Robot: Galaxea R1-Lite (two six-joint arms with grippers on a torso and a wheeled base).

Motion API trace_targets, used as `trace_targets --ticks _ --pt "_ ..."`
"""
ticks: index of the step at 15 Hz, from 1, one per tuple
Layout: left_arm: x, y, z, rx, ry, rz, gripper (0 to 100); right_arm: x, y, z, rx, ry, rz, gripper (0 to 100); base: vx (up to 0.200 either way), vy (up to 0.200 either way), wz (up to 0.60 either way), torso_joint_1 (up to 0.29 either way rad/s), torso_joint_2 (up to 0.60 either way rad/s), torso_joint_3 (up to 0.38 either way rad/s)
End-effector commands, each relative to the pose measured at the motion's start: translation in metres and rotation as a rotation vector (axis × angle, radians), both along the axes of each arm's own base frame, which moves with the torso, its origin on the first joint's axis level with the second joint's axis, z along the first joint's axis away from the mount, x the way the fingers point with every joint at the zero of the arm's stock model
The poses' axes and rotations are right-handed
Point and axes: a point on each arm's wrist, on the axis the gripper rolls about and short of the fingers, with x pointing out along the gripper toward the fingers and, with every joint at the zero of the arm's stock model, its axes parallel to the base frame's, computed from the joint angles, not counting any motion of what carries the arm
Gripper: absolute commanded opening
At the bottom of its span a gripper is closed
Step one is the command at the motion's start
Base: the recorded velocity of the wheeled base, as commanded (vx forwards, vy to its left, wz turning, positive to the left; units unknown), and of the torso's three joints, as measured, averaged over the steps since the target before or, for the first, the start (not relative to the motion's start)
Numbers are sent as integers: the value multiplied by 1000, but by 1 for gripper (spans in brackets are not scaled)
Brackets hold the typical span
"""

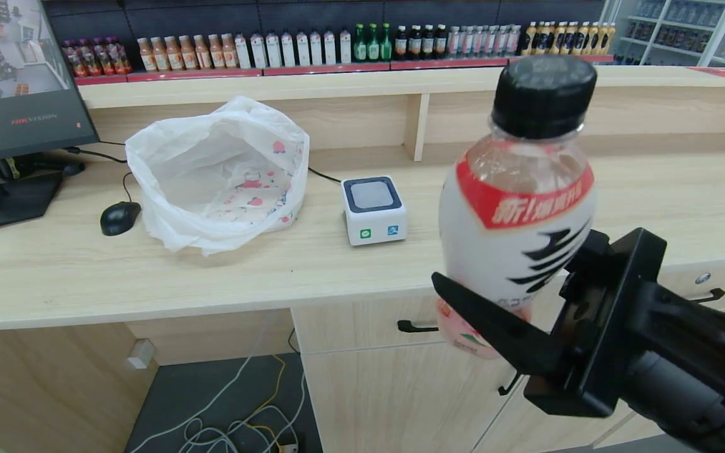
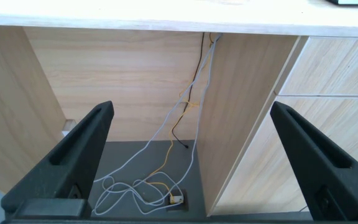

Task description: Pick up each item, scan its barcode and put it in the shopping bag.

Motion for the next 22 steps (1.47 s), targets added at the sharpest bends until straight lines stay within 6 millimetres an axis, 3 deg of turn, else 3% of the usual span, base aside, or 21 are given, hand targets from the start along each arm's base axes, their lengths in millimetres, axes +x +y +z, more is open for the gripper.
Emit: trace_targets --ticks 1,6,10,19,22 --pt "0 0 0 0 0 0 100 14 -7 6 111 124 -43 0 0 0 0 0 0 0" --pt "0 0 0 0 0 0 100 58 -47 14 286 222 -302 0 0 0 0 0 0 0" --pt "0 0 0 0 0 0 100 73 -42 22 451 273 -429 0 0 0 0 0 0 0" --pt "0 0 0 3 0 0 100 50 -56 23 502 261 -394 0 0 0 0 0 0 0" --pt "0 0 0 -2 0 0 100 49 -56 23 500 250 -367 0 0 200 0 -2 7 2"
